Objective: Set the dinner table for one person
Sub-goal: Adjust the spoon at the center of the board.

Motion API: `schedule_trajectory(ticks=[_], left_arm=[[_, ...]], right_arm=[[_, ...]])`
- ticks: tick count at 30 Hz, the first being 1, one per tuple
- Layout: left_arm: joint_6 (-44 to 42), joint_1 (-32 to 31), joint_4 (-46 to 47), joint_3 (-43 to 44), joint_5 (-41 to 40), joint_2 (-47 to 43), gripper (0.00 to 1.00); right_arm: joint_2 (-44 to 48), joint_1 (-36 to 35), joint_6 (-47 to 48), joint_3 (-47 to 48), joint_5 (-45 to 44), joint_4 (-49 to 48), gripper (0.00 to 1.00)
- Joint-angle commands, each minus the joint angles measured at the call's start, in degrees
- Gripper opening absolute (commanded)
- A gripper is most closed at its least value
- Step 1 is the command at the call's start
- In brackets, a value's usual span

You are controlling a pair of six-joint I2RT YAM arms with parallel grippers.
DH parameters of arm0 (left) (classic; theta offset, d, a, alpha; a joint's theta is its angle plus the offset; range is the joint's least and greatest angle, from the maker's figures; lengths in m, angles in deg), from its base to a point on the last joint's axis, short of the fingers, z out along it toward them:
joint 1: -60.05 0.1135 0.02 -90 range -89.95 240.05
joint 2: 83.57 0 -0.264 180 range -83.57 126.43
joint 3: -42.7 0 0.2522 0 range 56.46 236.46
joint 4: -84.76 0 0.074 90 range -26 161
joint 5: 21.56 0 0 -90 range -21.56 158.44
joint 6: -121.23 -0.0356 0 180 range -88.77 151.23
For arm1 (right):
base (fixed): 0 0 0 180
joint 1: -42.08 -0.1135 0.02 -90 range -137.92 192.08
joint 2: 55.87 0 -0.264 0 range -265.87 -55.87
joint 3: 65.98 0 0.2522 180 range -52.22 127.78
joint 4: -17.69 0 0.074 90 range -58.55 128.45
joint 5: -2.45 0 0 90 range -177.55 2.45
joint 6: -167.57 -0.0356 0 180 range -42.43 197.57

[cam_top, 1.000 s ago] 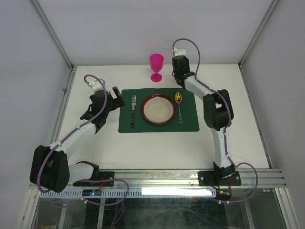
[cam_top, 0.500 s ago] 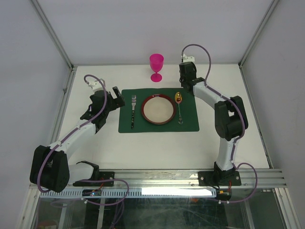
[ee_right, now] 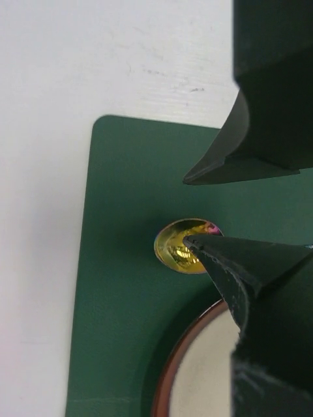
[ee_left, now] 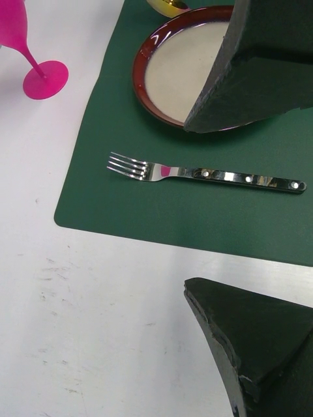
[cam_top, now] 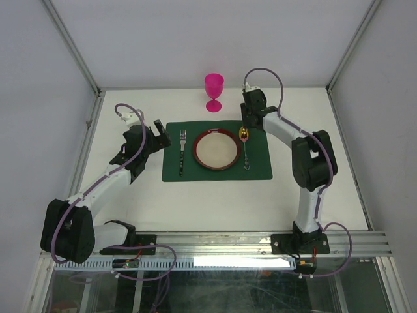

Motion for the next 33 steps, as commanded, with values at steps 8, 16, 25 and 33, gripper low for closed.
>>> schedule_trajectory(ticks=[8,16,25,33], left_arm=[[0.43,0.60,2.53,-0.22,0.23,-1.32,0.99],[0.24,0.59,2.61,0.21,0.11,-0.72,0.99],[0.13,0.59,2.58,0.14,0.06,-0.51,0.99],[-0.18,0.55,2.62,-0.12,-0.21,-0.70,0.99]], right_arm=[[-5.77,-1.46,-1.28,6.29,5.81,0.99,0.39],[-7.89,-1.51,-0.19,10.56,5.51,2.47,0.39],[-10.53,-1.49,1.47,12.85,4.32,2.62,0.38],[-12.21,-0.99,2.38,13.20,3.51,2.39,0.33]])
